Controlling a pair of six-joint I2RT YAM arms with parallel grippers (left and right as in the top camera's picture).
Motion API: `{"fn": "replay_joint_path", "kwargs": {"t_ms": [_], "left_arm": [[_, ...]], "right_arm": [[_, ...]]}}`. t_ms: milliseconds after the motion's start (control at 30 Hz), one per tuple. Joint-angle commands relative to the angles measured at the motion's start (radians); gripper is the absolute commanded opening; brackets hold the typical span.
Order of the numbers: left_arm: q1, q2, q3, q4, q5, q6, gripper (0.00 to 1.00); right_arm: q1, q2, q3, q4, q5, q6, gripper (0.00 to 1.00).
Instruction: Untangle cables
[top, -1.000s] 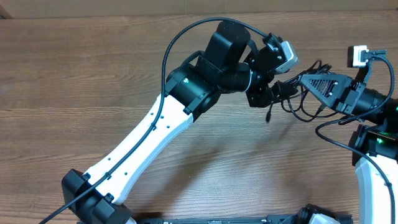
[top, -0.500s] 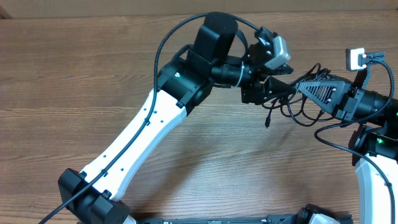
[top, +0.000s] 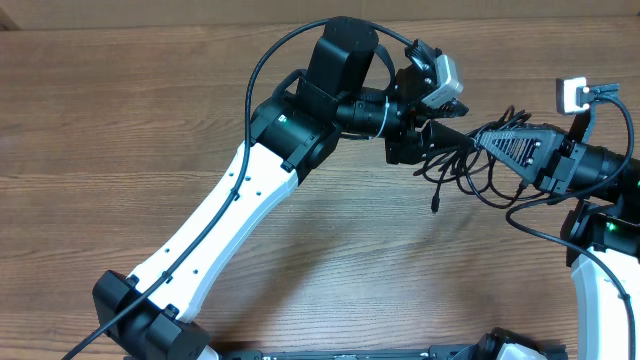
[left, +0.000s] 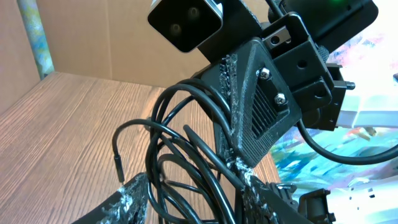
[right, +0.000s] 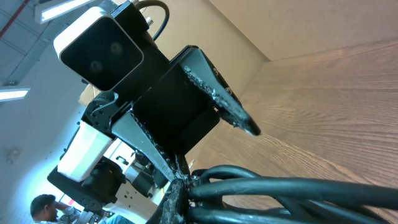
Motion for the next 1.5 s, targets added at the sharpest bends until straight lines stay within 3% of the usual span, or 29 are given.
{"fn": "replay_joint_path", "kwargs": {"t_ms": [0, 100, 367, 700, 833, 1033, 1467], "left_arm": [[-0.01, 0.01, 0.008, -0.002, 0.01, -0.014, 0.48], [-0.006, 0.01, 0.008, 0.005, 0.057, -0.018, 0.45], [-0.021, 0.011, 0.008, 0.003, 0.006, -0.059, 0.47], [-0.055, 0.011, 0.008, -0.061, -0.236, -0.062, 0.41], [-0.046, 0.011, 0.008, -0.038, -0.177, -0.082, 0.37], [-0.018, 0.011, 0.008, 0.012, 0.024, -0.081, 0.42], [-0.018, 0.019, 0.008, -0.056, -0.142, -0.081, 0.42]], "right_arm": [[0.005, -0.006, 0.014, 0.011, -0.034, -0.001, 0.04], [0.005, -0.006, 0.014, 0.011, -0.033, -0.001, 0.04], [0.005, -0.006, 0.014, 0.011, -0.034, 0.0, 0.04], [0.005, -0.007, 0.014, 0.011, -0.035, 0.003, 0.04], [0.005, -0.007, 0.014, 0.011, -0.037, 0.003, 0.04], [0.005, -0.007, 0.014, 0.011, -0.037, 0.003, 0.04], [0.005, -0.023, 0.014, 0.056, -0.037, 0.056, 0.04]]}}
